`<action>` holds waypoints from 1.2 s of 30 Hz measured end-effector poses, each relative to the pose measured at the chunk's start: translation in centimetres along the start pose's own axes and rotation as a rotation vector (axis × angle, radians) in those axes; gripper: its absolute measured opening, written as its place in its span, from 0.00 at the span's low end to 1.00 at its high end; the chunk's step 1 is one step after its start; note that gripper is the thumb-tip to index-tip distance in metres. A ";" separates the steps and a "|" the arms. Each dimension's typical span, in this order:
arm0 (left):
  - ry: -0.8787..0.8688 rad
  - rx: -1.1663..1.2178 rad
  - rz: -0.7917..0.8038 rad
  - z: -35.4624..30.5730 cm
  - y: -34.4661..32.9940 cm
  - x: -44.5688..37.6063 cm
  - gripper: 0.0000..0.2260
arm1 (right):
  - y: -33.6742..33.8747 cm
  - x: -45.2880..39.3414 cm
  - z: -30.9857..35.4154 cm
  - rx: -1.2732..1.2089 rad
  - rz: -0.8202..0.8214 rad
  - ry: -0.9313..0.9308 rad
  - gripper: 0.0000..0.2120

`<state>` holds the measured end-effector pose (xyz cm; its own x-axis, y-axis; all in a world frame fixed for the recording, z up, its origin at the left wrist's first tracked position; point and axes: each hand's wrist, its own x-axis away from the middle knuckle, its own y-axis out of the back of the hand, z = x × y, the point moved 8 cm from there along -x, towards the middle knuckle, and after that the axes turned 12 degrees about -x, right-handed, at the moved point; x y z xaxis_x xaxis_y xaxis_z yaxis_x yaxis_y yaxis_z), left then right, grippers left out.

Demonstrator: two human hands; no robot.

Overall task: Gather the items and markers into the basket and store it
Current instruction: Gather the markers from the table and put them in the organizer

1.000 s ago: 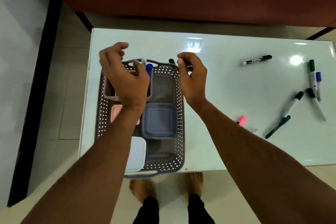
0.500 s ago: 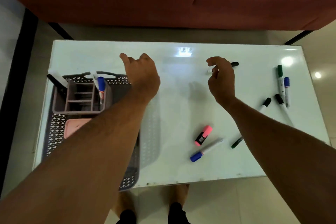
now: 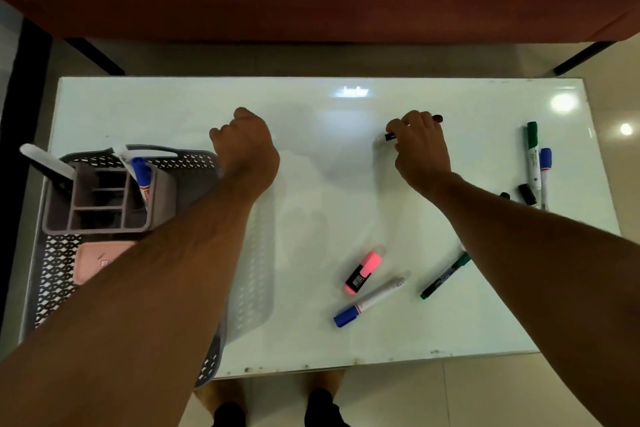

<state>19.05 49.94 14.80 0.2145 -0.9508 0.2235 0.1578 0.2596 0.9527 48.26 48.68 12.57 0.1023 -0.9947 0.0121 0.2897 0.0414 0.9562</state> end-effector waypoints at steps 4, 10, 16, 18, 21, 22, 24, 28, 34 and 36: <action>-0.049 0.153 -0.027 -2.3 1.3 0.4 0.13 | -0.3 0.1 0.0 0.065 0.040 0.030 0.16; -0.151 0.410 -0.004 -7.5 2.2 5.2 0.13 | 1.6 1.8 -0.7 -0.086 -0.002 0.043 0.13; -0.714 0.304 0.015 -15.9 1.5 16.9 0.11 | 2.2 5.6 -4.2 -0.241 0.070 0.105 0.09; -0.910 0.207 0.057 -17.8 0.4 20.5 0.14 | 2.3 7.6 -4.8 -0.234 0.138 0.192 0.10; -1.049 0.045 0.129 -18.9 -1.7 23.3 0.19 | 2.9 11.0 -5.3 -0.194 0.200 0.275 0.11; -1.063 0.017 0.149 -18.9 -2.2 23.8 0.20 | 3.0 12.2 -5.2 -0.184 0.223 0.297 0.11; -1.087 -0.016 0.161 -18.7 -2.6 24.5 0.22 | 2.9 14.3 -5.0 -0.163 0.256 0.347 0.12; -1.130 -0.096 0.156 -18.5 -2.9 26.1 0.18 | 2.4 17.3 -4.3 -0.144 0.301 0.395 0.12; -1.028 -0.126 0.098 -17.4 -3.7 26.7 0.12 | 1.0 20.8 -2.9 -0.008 0.457 0.460 0.17; -0.985 -0.090 0.094 -17.0 -3.8 26.6 0.15 | 0.4 21.8 -2.7 0.069 0.494 0.477 0.18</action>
<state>40.60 26.53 13.67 -0.6603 -0.6307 0.4076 0.2628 0.3144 0.9122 53.22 27.25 12.41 0.6186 -0.7099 0.3367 0.0417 0.4575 0.8882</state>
